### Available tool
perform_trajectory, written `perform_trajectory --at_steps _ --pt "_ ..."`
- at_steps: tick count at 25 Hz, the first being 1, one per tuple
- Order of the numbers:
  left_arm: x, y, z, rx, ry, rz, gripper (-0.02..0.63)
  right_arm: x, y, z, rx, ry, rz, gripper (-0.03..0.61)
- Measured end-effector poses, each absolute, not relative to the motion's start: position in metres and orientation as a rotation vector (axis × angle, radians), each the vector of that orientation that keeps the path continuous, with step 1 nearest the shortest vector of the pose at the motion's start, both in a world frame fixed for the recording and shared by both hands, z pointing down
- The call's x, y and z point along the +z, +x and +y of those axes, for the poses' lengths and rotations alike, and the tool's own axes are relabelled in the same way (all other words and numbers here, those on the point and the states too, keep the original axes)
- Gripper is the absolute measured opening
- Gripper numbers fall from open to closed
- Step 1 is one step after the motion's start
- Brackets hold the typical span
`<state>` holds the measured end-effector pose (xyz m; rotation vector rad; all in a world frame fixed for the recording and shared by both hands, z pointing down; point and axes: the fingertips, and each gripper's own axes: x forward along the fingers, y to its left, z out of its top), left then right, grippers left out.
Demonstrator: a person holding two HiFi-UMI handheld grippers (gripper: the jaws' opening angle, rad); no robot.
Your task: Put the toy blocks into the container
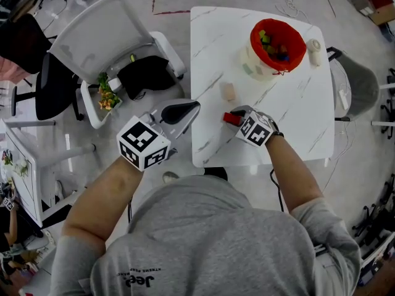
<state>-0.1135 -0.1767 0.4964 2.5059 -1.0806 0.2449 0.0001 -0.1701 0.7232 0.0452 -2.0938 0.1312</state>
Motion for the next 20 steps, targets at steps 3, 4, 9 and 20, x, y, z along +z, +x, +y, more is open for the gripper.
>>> perform_trajectory --at_steps 3,4,9,20 --pt "0.495 -0.115 -0.177 0.249 2.511 -1.082 0.058 0.718 0.002 -0.174 0.122 0.045 -2.083 0.143" --pt "0.493 -0.114 -0.178 0.247 2.515 -1.082 0.058 0.712 0.001 -0.176 0.129 0.058 -2.100 0.143" --pt "0.478 -0.109 -0.191 0.233 2.544 -1.085 0.058 0.658 -0.005 -0.207 0.121 0.158 -2.221 0.143" --pt "0.436 -0.081 -0.252 0.161 2.606 -1.111 0.058 0.519 0.025 -0.309 0.037 0.411 -2.384 0.143"
